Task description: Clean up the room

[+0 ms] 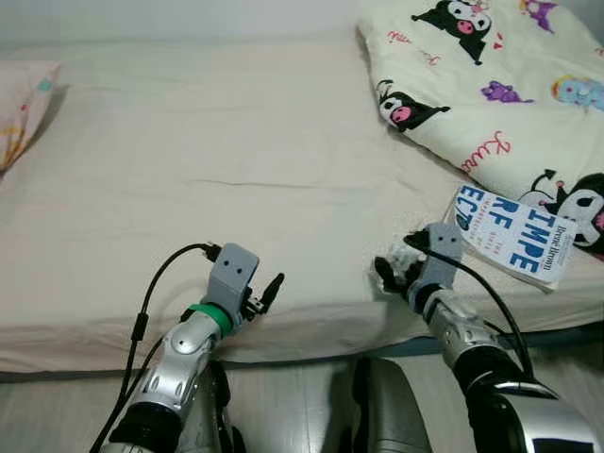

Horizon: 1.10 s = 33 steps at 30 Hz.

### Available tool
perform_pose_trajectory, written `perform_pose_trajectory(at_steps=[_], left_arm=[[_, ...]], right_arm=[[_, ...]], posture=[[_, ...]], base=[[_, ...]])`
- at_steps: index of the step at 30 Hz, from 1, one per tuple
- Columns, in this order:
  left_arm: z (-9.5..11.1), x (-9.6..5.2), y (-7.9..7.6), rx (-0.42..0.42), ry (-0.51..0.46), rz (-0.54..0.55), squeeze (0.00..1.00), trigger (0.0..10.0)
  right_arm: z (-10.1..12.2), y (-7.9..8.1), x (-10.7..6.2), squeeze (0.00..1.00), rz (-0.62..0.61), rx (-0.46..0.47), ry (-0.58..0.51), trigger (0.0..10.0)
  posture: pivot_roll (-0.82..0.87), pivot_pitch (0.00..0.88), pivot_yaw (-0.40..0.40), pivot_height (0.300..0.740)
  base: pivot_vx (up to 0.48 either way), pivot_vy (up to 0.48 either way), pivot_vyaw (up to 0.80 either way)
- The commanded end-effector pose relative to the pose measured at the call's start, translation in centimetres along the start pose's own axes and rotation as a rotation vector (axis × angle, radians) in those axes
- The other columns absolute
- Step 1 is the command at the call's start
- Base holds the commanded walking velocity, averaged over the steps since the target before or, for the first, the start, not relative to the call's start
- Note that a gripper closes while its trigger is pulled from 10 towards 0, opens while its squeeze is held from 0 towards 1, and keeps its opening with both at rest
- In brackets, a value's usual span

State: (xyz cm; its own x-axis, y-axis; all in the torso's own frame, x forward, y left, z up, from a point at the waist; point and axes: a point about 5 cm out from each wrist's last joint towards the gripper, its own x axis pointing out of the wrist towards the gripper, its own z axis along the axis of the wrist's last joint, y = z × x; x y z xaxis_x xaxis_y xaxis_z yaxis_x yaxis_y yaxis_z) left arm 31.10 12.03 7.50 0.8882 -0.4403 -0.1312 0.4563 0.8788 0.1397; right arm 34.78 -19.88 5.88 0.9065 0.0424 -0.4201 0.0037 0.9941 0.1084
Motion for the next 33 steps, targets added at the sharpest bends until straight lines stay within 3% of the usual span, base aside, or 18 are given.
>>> perform_pose_trajectory(at_steps=[1, 4, 5, 6, 7, 16, 33], left_arm=[[-0.7, -0.4, -0.1, -0.003, 0.03, 0.002, 0.0, 10.0], [-0.8, -0.4, -0.1, -0.001, 0.033, 0.002, 0.0, 10.0], [-0.8, -0.4, -0.1, 0.0, 0.034, 0.002, 0.0, 10.0], [-0.8, -0.4, 0.0, 0.001, 0.035, 0.002, 0.0, 10.0], [-0.8, -0.4, 0.0, 0.002, 0.037, 0.002, 0.0, 10.0], [-1.0, -0.5, 0.2, 0.005, 0.048, 0.01, 0.0, 10.0], [-1.0, -0.5, 0.2, -0.003, 0.055, 0.013, 0.0, 10.0]], right_arm=[[-2.1, -0.1, -0.3, 0.0, -0.028, -0.015, 0.095, 10.0], [-2.0, -0.4, -0.3, 0.0, -0.064, -0.045, 0.101, 10.0], [-1.8, -0.7, -0.3, 0.0, -0.098, -0.09, 0.093, 7.0], [-1.5, -0.9, -0.3, 0.0, -0.127, -0.109, 0.083, 1.8], [-1.1, -1.2, -0.3, 0.0, -0.154, -0.123, 0.062, 0.0], [0.3, -1.6, -0.1, 0.0, -0.206, -0.094, 0.001, 0.0], [0.2, -1.8, -0.3, 0.0, -0.198, -0.033, -0.03, 0.0]], posture=[[0.06, 0.112, 0.052, 0.561], [0.06, 0.111, 0.054, 0.561], [0.06, 0.107, 0.056, 0.561], [0.07, 0.106, 0.057, 0.561], [0.07, 0.105, 0.058, 0.561], [0.07, 0.102, 0.058, 0.561], [0.06, 0.108, 0.062, 0.561]], base=[[0.0, 0.0, 0.0], [0.0, 0.0, 0.0], [0.0, 0.0, 0.0], [0.0, 0.0, 0.0], [0.0, 0.0, 0.0], [0.0, 0.0, 0.0], [0.0, 0.0, 0.0]])
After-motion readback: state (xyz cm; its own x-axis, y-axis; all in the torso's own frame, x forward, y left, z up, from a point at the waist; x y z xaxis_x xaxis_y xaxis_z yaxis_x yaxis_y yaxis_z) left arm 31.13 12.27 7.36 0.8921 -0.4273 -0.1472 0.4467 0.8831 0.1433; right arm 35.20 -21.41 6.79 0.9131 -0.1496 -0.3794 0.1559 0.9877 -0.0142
